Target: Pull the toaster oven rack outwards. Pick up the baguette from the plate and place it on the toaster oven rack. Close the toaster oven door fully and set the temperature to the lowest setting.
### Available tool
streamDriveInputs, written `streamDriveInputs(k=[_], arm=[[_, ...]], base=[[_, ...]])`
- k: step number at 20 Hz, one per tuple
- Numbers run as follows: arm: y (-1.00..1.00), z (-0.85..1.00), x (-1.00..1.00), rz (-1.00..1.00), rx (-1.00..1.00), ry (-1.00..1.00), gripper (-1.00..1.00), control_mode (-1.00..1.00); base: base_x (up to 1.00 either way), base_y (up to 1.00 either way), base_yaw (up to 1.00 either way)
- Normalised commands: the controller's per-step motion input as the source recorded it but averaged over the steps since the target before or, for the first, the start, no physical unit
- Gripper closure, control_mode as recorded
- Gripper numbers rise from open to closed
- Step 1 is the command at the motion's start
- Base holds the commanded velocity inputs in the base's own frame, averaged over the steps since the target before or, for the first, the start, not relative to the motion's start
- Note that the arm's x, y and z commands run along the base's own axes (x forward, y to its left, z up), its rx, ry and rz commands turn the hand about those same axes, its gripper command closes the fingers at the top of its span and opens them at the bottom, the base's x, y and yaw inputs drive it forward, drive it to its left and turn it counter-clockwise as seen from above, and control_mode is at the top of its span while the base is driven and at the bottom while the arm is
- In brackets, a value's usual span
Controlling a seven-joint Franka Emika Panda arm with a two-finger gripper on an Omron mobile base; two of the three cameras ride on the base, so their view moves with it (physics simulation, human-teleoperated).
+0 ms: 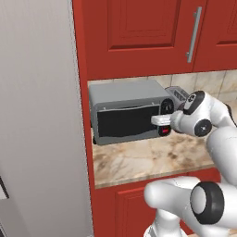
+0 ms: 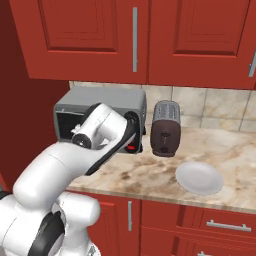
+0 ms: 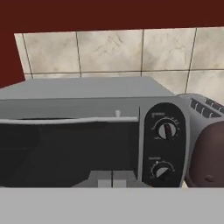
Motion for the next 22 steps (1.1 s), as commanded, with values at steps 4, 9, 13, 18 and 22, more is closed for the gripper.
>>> streamDriveInputs(k=[4,9,13,18,22], arm=[[-0.24,0.32,0.06,0.0,-0.1,-0.01,1.0,-1.0],[-0.03,0.02,-0.16,-0.04,-0.01,-0.06,-1.0,-1.0],[-0.16,-0.06,0.23,0.01,0.01,0.0,-1.0,-1.0],[-0.55,-0.68,0.0,-0.03,-0.11,-0.07,-1.0,-1.0],[-0.67,-0.88,-0.27,0.0,-0.2,-0.3,-1.0,-1.0]], base=[[0.0,0.0,0.0],[0.0,0.0,0.0],[0.0,0.0,0.0],[0.0,0.0,0.0],[0.0,0.0,0.0]])
